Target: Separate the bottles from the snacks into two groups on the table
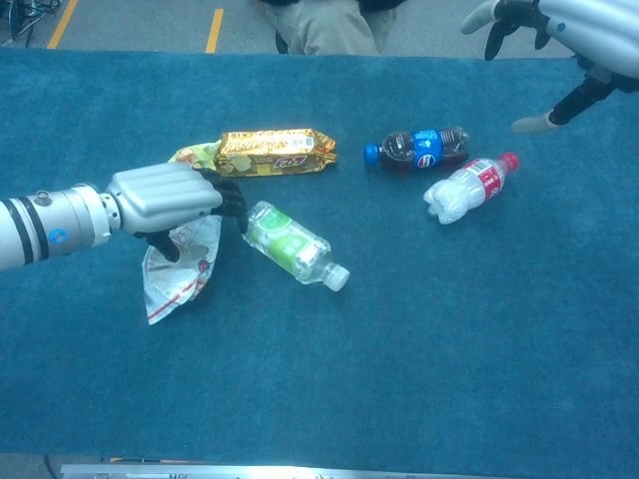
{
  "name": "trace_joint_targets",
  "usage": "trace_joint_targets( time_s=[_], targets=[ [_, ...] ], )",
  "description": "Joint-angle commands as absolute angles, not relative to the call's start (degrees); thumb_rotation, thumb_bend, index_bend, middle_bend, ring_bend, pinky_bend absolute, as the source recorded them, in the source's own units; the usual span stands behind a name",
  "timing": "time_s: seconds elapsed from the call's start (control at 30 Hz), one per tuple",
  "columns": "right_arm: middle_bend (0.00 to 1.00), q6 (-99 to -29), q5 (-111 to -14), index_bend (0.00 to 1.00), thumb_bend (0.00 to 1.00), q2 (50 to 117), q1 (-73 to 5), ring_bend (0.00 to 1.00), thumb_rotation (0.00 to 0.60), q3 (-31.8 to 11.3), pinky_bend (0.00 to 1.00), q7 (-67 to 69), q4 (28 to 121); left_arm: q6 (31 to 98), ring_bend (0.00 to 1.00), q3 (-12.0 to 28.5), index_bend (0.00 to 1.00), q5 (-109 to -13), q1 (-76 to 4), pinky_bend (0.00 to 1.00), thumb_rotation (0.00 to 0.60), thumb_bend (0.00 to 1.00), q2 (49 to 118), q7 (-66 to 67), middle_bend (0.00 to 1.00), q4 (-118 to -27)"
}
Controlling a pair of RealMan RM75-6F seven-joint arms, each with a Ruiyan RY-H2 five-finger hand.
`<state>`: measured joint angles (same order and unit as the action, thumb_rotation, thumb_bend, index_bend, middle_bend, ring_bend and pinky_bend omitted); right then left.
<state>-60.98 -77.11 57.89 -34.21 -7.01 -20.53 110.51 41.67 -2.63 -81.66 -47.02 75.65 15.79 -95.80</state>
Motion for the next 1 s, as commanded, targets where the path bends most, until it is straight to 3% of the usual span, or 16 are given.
trace_joint_targets(
  time_s=[0.03,0.3,0.7,1.0],
  targets=[
    [0.35,-60.9,-77.2,0.19,0.10,57.9,-34.2,0.24,0.600,-7.0,0.36,-20.5,110.4,41.8,0.12,-2.7,0.20,-82.4,-47.2,0.14,0.600,0.40,75.7,15.6,0.21,-97.7],
    [0.35,-60.6,-77.7,0.19,0.10,57.8,-34.0,0.24,0.600,-6.7,0.36,-20.3,110.6,42.7,0.12,-2.9,0.19,-84.5,-47.3,0.14,0.600,0.40,75.3,14.5,0.21,-102.0],
    [0.35,-56.6,-82.4,0.19,0.10,57.7,-35.5,0.24,0.600,-4.3,0.36,-22.4,115.1,50.0,0.12,-1.3,0.13,-79.6,-43.1,0.14,0.600,0.40,70.7,17.3,0.18,-99.4],
    [0.35,-50.2,-79.0,0.19,0.10,63.0,-39.7,0.24,0.600,-3.6,0.36,-32.7,118.4,56.4,0.11,0.2,0.08,-74.4,-38.6,0.14,0.600,0.40,67.7,18.4,0.14,-98.4]
  ],
)
